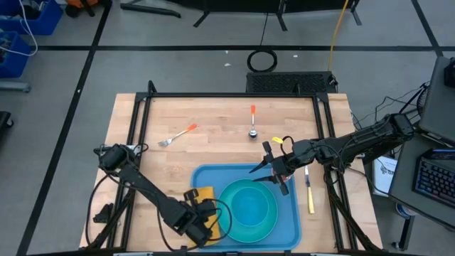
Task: Set up tray
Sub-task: Put the yellow napkin on the blue serving tray to the right of the light blue plate
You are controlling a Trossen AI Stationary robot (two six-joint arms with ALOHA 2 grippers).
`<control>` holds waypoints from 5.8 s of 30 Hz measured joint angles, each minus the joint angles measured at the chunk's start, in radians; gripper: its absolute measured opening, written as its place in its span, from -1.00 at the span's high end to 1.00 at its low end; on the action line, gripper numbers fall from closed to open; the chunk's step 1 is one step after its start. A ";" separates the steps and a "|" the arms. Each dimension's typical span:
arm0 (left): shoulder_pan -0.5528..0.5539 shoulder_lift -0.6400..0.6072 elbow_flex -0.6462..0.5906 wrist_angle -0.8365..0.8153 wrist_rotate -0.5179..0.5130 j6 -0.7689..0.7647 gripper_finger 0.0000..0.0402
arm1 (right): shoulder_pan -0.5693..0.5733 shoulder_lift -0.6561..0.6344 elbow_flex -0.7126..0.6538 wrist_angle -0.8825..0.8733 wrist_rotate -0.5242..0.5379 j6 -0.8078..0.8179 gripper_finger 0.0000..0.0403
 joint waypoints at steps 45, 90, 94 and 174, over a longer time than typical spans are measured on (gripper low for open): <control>0.154 -0.004 -0.264 0.253 0.098 0.161 1.00 | 0.000 0.000 0.000 -0.001 0.000 0.000 0.38; 0.104 -0.008 -0.211 0.105 -0.171 0.097 0.99 | 0.000 0.000 0.000 -0.007 0.000 -0.002 0.38; 0.121 -0.008 -0.212 0.080 -0.142 0.082 0.99 | 0.000 0.000 0.000 -0.007 0.000 -0.001 0.38; 0.202 -0.007 -0.290 0.207 -0.158 0.142 0.99 | -0.003 0.000 -0.037 0.060 0.001 -0.012 0.38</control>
